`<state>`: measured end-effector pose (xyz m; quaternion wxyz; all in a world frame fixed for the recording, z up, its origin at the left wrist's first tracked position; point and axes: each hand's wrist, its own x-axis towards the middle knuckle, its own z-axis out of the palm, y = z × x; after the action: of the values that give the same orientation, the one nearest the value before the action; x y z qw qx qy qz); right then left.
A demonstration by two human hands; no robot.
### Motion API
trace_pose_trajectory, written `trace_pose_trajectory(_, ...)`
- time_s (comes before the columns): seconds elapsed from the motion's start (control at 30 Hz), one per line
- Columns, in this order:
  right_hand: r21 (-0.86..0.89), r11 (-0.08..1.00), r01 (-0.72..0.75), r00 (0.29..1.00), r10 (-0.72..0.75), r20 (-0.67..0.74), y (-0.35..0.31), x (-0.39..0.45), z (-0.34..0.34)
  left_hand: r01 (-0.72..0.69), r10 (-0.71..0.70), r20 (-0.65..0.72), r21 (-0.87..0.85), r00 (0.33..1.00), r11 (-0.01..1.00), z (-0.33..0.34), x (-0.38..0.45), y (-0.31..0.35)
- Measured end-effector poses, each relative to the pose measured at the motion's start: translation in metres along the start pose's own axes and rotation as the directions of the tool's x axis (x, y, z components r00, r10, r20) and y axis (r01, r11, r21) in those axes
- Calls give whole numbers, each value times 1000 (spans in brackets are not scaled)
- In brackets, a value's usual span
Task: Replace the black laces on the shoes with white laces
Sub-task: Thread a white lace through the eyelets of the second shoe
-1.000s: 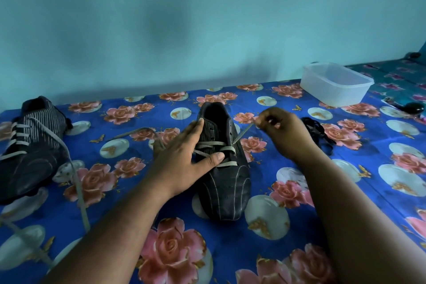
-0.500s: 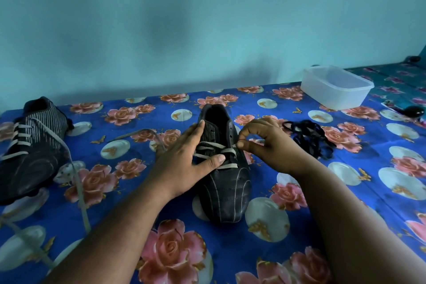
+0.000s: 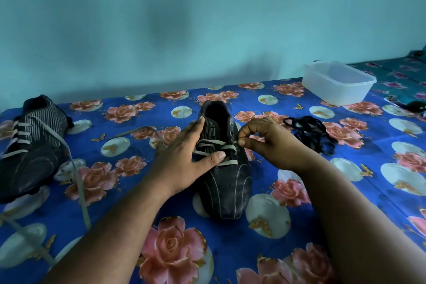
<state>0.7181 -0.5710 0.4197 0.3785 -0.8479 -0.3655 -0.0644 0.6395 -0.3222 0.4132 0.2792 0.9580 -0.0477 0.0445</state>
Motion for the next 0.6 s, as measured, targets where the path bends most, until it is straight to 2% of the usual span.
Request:
trace_pose_trajectory(0.07,-82,996,-36,998,31,-62,5,0,-3,-3,3,0,7,1000,1000,1,0,-1)
trace_pose_trajectory(0.13,-223,945,-238,955,187,-229,16,2,-7,2,-2,3,-1,1000,1000,2,1,-2)
trace_pose_trajectory(0.2,-274,792,-546,809,413,-418,24,1,-17,5,-5,8,-9,1000,1000,2,1,-3)
trace_pose_trajectory(0.23,-251,714,-653,725,495,-479,26,0,-22,5,-5,10,-9,1000,1000,3,2,-3)
trace_pose_trajectory(0.27,-240,656,-715,669,544,-506,29,-1,-24,3,-3,11,-8,1000,1000,2,1,-3)
trace_pose_trajectory(0.3,-244,617,-748,641,577,-505,30,-1,-24,0,0,9,-9,1000,1000,3,1,-3)
trace_pose_trajectory(0.33,-266,601,-754,642,589,-491,28,-1,-22,-4,4,0,-14,1000,1000,2,1,-3)
trace_pose_trajectory(0.4,-319,665,-675,727,527,-441,25,0,-15,-22,21,-55,-31,998,999,0,0,-2)
trace_pose_trajectory(0.43,-316,750,-581,800,453,-394,20,0,-12,-40,36,-96,-41,995,998,-1,-1,-2)
trace_pose_trajectory(0.5,-204,935,-292,939,240,-245,9,0,-8,-83,71,-143,-79,987,993,-6,-2,-4)
trace_pose_trajectory(0.53,-123,979,-160,977,139,-165,4,-1,-5,-97,82,-133,-109,988,989,-8,-2,-7)
trace_pose_trajectory(0.6,-54,998,-16,999,13,-51,2,-2,1,-96,86,-61,-183,994,978,-11,-1,-12)
